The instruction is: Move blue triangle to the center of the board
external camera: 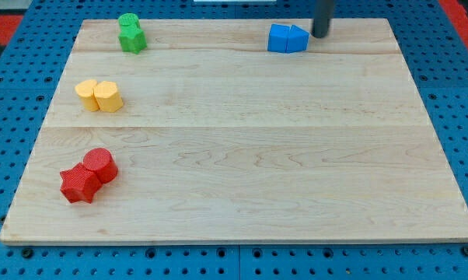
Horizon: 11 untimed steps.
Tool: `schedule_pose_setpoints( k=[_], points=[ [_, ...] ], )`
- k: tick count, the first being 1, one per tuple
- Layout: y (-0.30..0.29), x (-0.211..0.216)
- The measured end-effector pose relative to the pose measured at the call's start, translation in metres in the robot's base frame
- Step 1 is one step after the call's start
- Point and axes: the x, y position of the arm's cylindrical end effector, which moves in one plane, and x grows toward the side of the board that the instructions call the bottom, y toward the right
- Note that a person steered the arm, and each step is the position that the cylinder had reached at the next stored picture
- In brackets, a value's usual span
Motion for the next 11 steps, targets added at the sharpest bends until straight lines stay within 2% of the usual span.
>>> schedule_pose_setpoints(
  k=[1,2,3,4,5,6,7,8,9,11],
  points=[
    [-0.003,0.002],
    [-0.006,-0.046],
    [-0.025,-0.014],
    [-0.025,0.045],
    [0.007,0.020],
    [0.007,-0.019],
    [-0.050,-0.020],
    [-0.090,-0.013],
    [-0.096,-0.013],
    [-0.110,0.049]
  ],
)
